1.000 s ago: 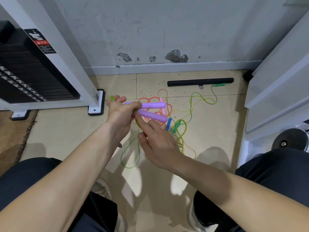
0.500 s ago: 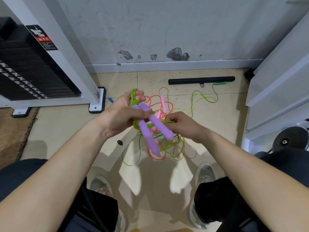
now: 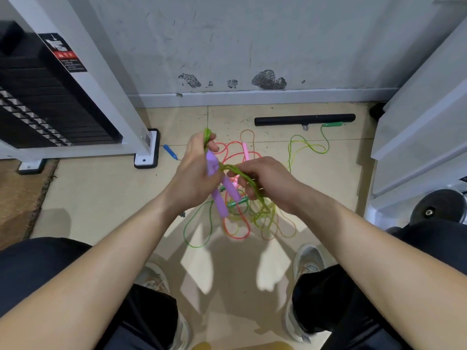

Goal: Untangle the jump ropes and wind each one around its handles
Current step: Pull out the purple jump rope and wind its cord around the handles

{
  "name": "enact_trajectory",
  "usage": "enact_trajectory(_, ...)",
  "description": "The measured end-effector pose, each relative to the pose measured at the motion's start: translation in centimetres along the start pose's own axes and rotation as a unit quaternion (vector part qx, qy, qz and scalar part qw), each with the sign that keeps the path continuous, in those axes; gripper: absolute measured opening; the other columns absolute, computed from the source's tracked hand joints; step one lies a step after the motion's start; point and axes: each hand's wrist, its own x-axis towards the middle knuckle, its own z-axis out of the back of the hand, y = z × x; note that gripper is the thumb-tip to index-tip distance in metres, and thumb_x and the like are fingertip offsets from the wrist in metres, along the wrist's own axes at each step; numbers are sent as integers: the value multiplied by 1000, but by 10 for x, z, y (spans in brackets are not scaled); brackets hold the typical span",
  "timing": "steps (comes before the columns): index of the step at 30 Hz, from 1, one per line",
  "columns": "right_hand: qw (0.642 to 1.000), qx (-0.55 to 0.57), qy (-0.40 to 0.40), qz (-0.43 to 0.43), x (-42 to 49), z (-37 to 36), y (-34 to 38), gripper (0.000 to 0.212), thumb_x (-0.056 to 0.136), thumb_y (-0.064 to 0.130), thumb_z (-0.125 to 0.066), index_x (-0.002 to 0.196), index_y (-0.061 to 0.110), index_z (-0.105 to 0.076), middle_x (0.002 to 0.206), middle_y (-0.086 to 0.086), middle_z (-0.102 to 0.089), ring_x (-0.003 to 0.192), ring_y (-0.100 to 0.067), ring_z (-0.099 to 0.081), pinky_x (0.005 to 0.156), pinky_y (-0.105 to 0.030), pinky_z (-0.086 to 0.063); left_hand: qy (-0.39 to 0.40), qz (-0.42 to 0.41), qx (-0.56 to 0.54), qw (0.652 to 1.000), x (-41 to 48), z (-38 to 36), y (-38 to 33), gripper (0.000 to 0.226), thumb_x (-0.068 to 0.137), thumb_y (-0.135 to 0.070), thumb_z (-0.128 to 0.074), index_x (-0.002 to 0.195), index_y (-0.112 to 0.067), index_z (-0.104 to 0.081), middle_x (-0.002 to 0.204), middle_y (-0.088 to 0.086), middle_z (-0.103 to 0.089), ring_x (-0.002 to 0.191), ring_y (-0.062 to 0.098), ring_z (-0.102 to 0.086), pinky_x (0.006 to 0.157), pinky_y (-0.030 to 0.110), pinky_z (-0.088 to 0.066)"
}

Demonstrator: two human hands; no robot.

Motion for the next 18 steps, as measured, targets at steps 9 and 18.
enact_trajectory(9, 937, -262, -80, 216, -9, -56, -46, 56, 101, 6, -40, 153, 22, -35, 98, 2, -63, 84, -6, -52, 72, -25, -41, -233, 198, -231, 924, 1, -25, -7, 54, 85, -11, -71, 124, -26, -36, 123, -3, -45, 102, 7, -58, 78, 24, -55)
enact_trajectory(18, 925, -243, -95, 274, -5, -44, -51, 43, 94, 12, -38, 134, 16, -53, 96, 0, -60, 90, -14, -55, 76, -32, -46, -176, 295, -376, 861, 6, -29, -16, 71, 83, -13, -81, 134, -17, -32, 130, -4, -44, 73, 15, -64, 53, 34, -51)
